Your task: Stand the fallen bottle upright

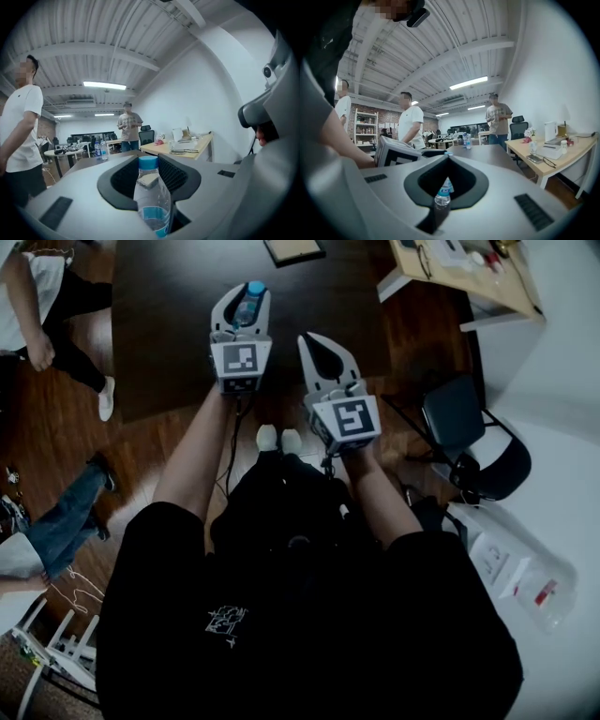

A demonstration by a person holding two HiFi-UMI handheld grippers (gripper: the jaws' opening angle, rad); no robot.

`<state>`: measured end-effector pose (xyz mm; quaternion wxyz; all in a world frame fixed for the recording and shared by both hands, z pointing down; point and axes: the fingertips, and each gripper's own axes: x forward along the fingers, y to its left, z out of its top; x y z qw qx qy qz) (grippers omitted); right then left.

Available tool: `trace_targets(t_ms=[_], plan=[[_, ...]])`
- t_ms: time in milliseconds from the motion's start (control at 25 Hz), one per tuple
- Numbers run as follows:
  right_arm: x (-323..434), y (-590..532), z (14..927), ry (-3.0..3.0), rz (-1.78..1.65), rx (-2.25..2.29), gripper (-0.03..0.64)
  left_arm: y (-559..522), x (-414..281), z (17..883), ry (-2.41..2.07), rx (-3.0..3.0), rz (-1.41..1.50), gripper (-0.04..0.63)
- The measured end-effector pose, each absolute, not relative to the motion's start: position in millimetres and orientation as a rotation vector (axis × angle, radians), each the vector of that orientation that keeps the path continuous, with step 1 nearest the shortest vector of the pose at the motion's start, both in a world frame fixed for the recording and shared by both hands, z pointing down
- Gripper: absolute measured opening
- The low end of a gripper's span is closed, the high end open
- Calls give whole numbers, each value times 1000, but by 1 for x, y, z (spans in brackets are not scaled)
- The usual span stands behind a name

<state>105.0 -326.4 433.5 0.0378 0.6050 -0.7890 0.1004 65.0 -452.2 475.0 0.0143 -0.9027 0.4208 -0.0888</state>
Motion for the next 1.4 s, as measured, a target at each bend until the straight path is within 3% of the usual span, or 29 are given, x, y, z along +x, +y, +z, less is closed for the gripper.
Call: trace_targets(t_ms=[520, 760, 1080, 1400], plan=[[106, -317, 436, -2359, 316, 1806, 25, -465, 20, 478, 1668, -2698, 28, 129], [105, -317, 443, -2376, 321, 1794, 25, -458, 20, 479, 1618, -2664, -28, 137], [103, -316, 444, -2408, 319, 1780, 25, -454, 18, 477, 1601, -2650, -41, 196], [91, -317, 432, -2466, 324, 1806, 25, -411, -5, 448, 1580, -2630, -24, 194]])
